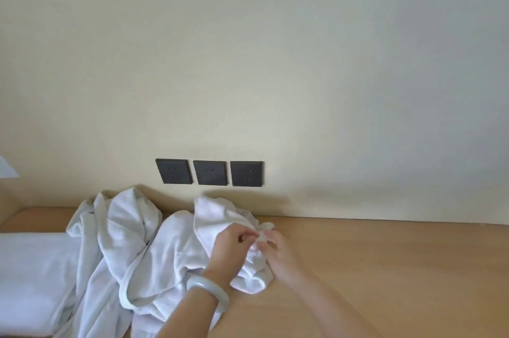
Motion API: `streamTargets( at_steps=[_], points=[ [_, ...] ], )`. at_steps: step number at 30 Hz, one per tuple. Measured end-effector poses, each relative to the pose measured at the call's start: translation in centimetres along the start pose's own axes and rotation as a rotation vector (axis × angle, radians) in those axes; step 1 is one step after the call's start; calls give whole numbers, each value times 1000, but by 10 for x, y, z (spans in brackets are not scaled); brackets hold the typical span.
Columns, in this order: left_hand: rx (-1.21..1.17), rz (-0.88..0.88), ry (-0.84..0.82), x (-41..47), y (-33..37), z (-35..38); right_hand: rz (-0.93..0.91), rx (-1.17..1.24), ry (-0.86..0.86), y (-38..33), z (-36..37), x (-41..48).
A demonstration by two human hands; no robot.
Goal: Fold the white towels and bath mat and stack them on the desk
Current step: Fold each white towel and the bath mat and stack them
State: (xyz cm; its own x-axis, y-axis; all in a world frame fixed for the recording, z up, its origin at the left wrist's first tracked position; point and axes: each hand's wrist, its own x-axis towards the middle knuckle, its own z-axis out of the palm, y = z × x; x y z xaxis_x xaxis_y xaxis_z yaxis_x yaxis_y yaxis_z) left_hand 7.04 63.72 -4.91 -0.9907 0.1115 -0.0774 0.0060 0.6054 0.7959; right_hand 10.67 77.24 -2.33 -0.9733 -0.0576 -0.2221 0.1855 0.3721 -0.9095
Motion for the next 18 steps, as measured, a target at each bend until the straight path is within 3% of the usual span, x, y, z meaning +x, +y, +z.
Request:
streamTargets(
  at_steps=[4,6,8,10,15,18],
  points=[
    [124,199,-5,-31,68,87,333,474,33,40,-74,-2],
    [175,237,-94,-47,82,122,412,468,-41,66,-103,-8],
    [110,238,-260,-64,90,149,449,401,-57,91,-126,-17],
    [-30,223,-362,-80,95,168,464,371,58,119,-156,-23],
    [-147,-144,-218,-92,74,183,560,172,257,183,-254,-62],
    [-102,-248,-220,-92,57,195,672,-318,353,214,-281,-78]
  ],
)
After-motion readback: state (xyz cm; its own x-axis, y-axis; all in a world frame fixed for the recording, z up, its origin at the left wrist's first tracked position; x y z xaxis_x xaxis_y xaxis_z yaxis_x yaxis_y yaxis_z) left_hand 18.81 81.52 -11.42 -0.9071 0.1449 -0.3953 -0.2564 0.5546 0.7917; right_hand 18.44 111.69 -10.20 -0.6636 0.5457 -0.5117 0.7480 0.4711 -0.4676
